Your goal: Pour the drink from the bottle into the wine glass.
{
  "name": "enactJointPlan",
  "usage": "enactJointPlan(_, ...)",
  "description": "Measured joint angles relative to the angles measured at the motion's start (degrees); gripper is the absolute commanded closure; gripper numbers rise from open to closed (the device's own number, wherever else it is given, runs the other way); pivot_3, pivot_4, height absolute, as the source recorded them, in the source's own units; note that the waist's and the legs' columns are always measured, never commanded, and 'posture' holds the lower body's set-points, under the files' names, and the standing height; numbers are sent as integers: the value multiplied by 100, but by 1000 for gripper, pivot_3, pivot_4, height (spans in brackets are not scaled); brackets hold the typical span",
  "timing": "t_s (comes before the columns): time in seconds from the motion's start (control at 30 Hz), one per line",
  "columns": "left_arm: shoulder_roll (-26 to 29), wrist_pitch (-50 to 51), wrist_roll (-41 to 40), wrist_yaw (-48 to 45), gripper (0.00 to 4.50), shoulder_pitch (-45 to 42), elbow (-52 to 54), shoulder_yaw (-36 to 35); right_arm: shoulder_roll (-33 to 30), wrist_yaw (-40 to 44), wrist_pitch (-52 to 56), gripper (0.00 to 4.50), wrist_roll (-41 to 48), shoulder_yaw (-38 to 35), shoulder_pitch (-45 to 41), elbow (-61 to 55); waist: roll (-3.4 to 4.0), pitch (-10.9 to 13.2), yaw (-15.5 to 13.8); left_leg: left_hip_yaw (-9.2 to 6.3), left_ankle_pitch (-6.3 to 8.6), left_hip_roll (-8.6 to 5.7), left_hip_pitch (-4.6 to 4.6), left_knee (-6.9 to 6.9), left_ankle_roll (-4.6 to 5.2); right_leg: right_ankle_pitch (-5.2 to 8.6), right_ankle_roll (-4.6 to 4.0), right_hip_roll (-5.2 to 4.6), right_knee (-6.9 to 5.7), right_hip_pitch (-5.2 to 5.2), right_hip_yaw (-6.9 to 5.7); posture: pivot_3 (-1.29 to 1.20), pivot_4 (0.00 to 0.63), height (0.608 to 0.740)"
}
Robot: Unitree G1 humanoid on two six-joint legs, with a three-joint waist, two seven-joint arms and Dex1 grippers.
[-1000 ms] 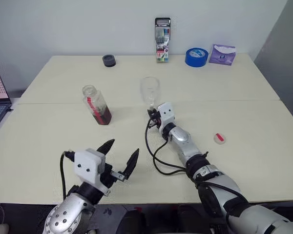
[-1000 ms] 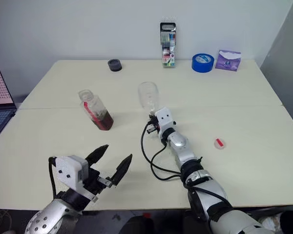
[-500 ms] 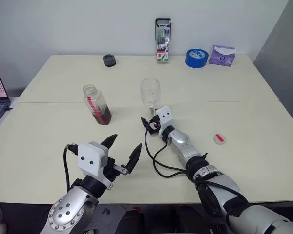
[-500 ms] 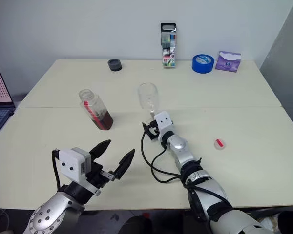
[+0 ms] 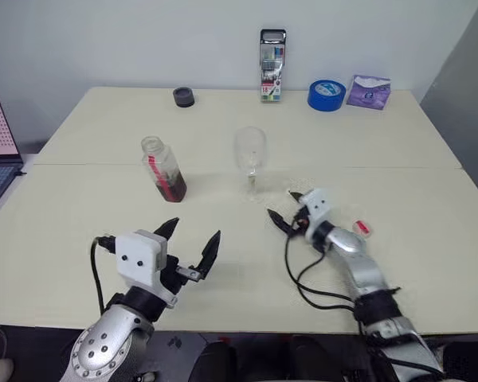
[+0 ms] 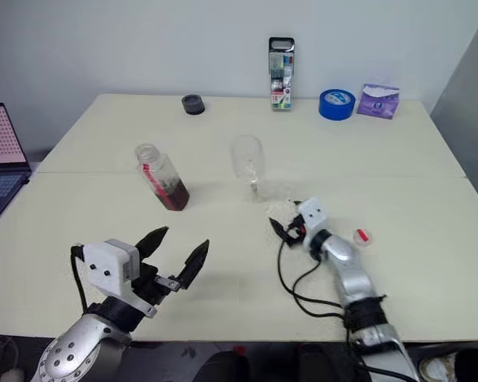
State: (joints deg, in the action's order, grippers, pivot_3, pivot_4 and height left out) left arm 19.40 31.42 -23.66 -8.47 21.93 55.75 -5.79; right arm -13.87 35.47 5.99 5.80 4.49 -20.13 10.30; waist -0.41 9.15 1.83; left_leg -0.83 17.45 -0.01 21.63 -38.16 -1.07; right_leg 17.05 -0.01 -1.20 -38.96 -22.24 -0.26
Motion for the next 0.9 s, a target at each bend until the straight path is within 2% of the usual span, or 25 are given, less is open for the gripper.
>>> enactJointPlan(0.13,-153,-201,232,130,0,-64,-304,-139,-758,717,1049,24,696,-37,202,-1481,-7,6,15,-3,0,2,-8,1,1,0,0,6,-4,4,-3,0,150,740)
enactJointPlan(0.23,-290,-384,594,334,0,-261,-718,-143,-1522,1492,1929,24,1625,-119,275,-2475,-15,11,-24,-13,1,-7,1,-3,2,1,1,0,4,8,-11,0,150,740)
enactJointPlan(0.33,-391,-555,819,434,0,-424,-1166,-184,-1976,1929,2576,24,2373,-323,234,-2992,-46,16,-36,-26,1,-9,7,-5,3,1,1,-2,6,7,-21,0,150,740)
enactJointPlan(0.53,-455,-865,921,460,0,-1244,-1975,-507,-2116,1949,3271,24,3159,-352,-328,-3340,-54,18,-38,-35,1,-9,13,-14,2,0,1,-2,1,7,-31,0,150,740)
enactJointPlan(0.9,-372,-967,911,233,0,-2094,-2832,-648,-2020,1546,3472,24,3373,-314,-366,-3695,-60,17,-84,-40,1,-11,25,-28,2,0,2,-6,0,5,-36,0,150,740)
